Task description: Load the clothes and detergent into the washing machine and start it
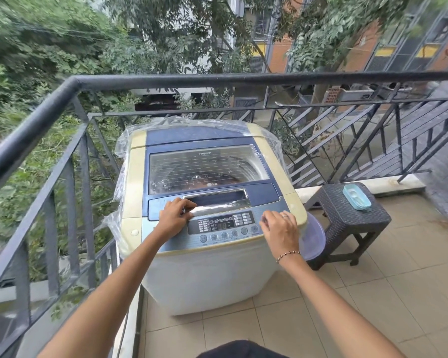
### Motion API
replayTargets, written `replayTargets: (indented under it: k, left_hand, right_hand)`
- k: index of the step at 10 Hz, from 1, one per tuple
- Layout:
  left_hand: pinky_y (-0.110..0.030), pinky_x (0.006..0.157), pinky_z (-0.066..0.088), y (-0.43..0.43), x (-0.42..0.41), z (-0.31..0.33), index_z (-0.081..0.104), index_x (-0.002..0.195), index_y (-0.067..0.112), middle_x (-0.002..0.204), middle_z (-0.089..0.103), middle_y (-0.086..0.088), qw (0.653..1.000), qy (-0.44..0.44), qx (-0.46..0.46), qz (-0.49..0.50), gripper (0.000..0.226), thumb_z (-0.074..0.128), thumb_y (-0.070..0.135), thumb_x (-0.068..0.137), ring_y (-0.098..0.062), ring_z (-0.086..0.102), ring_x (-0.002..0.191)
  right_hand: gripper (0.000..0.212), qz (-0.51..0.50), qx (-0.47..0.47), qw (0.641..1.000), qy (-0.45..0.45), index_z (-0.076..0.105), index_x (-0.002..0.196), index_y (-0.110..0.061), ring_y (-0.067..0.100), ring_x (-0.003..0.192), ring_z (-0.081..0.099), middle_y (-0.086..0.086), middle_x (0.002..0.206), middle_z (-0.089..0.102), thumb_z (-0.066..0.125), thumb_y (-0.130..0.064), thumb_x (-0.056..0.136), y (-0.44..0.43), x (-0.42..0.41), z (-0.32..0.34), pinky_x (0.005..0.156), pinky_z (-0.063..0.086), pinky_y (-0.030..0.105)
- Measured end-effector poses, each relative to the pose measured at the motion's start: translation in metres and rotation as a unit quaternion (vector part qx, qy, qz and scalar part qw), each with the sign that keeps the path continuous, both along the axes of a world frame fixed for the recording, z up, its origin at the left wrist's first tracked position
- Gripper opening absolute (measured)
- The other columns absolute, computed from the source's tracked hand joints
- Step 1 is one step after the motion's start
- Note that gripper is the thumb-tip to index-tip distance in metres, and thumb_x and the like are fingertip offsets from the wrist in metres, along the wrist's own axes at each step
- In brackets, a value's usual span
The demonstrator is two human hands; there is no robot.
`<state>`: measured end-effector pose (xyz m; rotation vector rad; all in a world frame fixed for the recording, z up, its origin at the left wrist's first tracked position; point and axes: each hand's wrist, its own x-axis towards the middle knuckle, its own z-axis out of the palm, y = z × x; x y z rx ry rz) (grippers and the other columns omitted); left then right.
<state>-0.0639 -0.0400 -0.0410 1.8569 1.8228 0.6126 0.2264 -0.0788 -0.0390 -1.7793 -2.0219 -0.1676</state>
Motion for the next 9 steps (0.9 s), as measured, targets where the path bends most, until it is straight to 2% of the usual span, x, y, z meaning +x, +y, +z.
replayTargets:
  k: [1, 2, 3, 4, 5, 6, 7, 8, 9]
  left_hand:
    - [-0.033, 0.082, 0.035, 0.001, 0.0, -0.001, 0.064, 0.108, 0.027, 0.101, 0.051, 0.01, 1.0, 0.007, -0.003, -0.002, 0.02, 0.062, 0.021, 0.089, -0.014, 0.044, 0.098]
    - [-0.034, 0.083, 0.035, 0.001, 0.0, -0.001, 0.063, 0.108, 0.027, 0.104, 0.054, 0.008, 1.0, 0.009, -0.008, 0.0, 0.02, 0.061, 0.021, 0.09, -0.016, 0.045, 0.101]
    - [-0.036, 0.086, 0.036, 0.002, 0.001, 0.0, 0.063, 0.109, 0.027, 0.108, 0.056, 0.005, 1.0, 0.012, -0.012, 0.001, 0.02, 0.061, 0.022, 0.089, -0.019, 0.047, 0.104]
    - [-0.036, 0.086, 0.036, 0.002, 0.001, 0.0, 0.062, 0.109, 0.027, 0.109, 0.056, 0.004, 1.0, 0.019, -0.017, 0.002, 0.02, 0.06, 0.023, 0.09, -0.019, 0.047, 0.105]
    - [-0.035, 0.084, 0.035, 0.002, 0.002, 0.0, 0.062, 0.11, 0.027, 0.11, 0.056, 0.004, 1.0, 0.024, -0.016, 0.005, 0.02, 0.06, 0.023, 0.09, -0.02, 0.047, 0.105]
    - [-0.033, 0.082, 0.034, 0.001, 0.003, 0.001, 0.062, 0.109, 0.027, 0.11, 0.056, 0.004, 0.999, 0.028, -0.019, 0.01, 0.02, 0.059, 0.023, 0.09, -0.021, 0.047, 0.106]
    - [-0.034, 0.082, 0.034, 0.0, 0.004, -0.001, 0.062, 0.11, 0.027, 0.11, 0.055, 0.004, 0.999, 0.03, -0.012, 0.015, 0.019, 0.057, 0.022, 0.091, -0.021, 0.047, 0.107]
    - [-0.033, 0.082, 0.032, -0.004, 0.007, 0.0, 0.062, 0.112, 0.025, 0.111, 0.054, 0.005, 0.999, 0.03, -0.006, 0.027, 0.021, 0.055, 0.021, 0.093, -0.02, 0.045, 0.108]
    - [-0.038, 0.092, 0.041, 0.003, 0.009, -0.001, 0.063, 0.109, 0.025, 0.113, 0.056, 0.003, 0.999, -0.018, -0.016, 0.041, 0.019, 0.055, 0.024, 0.092, -0.02, 0.049, 0.108]
  right_hand:
    - [0.018, 0.028, -0.026, 0.999, 0.027, 0.063, 0.08, -0.013, 0.021, 0.066, 0.059, 0.001, 0.074, 0.064, 0.075, -0.002, 0.072, 0.001, -0.004, 0.003, 0.062, 0.055, 0.034]
    - [0.021, 0.023, -0.042, 0.998, 0.034, 0.056, 0.071, -0.014, 0.02, 0.052, 0.055, 0.0, 0.056, 0.058, 0.074, -0.022, 0.079, -0.002, -0.007, 0.009, 0.049, 0.048, 0.029]
    - [0.026, 0.027, -0.015, 0.999, 0.039, 0.052, 0.066, -0.014, 0.02, 0.058, 0.053, 0.0, 0.057, 0.055, 0.07, -0.023, 0.082, -0.002, -0.007, 0.01, 0.053, 0.049, 0.031]
    - [0.01, 0.03, -0.009, 0.998, 0.049, 0.061, 0.074, -0.008, 0.026, 0.088, 0.061, 0.008, 0.087, 0.067, 0.068, -0.008, 0.08, 0.003, -0.005, 0.007, 0.076, 0.056, 0.039]
    - [0.004, 0.035, -0.02, 0.998, 0.04, 0.069, 0.079, -0.005, 0.032, 0.111, 0.059, 0.012, 0.118, 0.066, 0.069, -0.001, 0.078, 0.008, 0.0, 0.002, 0.093, 0.052, 0.042]
    - [0.028, 0.035, -0.023, 0.997, 0.059, 0.06, 0.055, -0.009, 0.028, 0.11, 0.059, 0.01, 0.115, 0.067, 0.077, -0.018, 0.074, 0.01, 0.001, 0.007, 0.09, 0.052, 0.039]
    - [0.026, 0.031, 0.004, 0.998, 0.051, 0.067, 0.064, -0.006, 0.029, 0.117, 0.055, 0.011, 0.119, 0.065, 0.068, -0.022, 0.083, 0.012, -0.002, 0.008, 0.09, 0.052, 0.043]
    - [0.027, 0.037, -0.03, 0.998, 0.049, 0.071, 0.104, -0.01, 0.031, 0.133, 0.042, 0.012, 0.137, 0.052, 0.055, -0.028, 0.093, 0.01, -0.011, 0.006, 0.103, 0.043, 0.046]
    - [0.042, 0.055, -0.072, 0.995, 0.03, 0.054, 0.132, -0.013, 0.028, 0.143, 0.025, 0.009, 0.152, 0.034, 0.046, -0.034, 0.096, 0.016, -0.018, 0.004, 0.113, 0.028, 0.046]
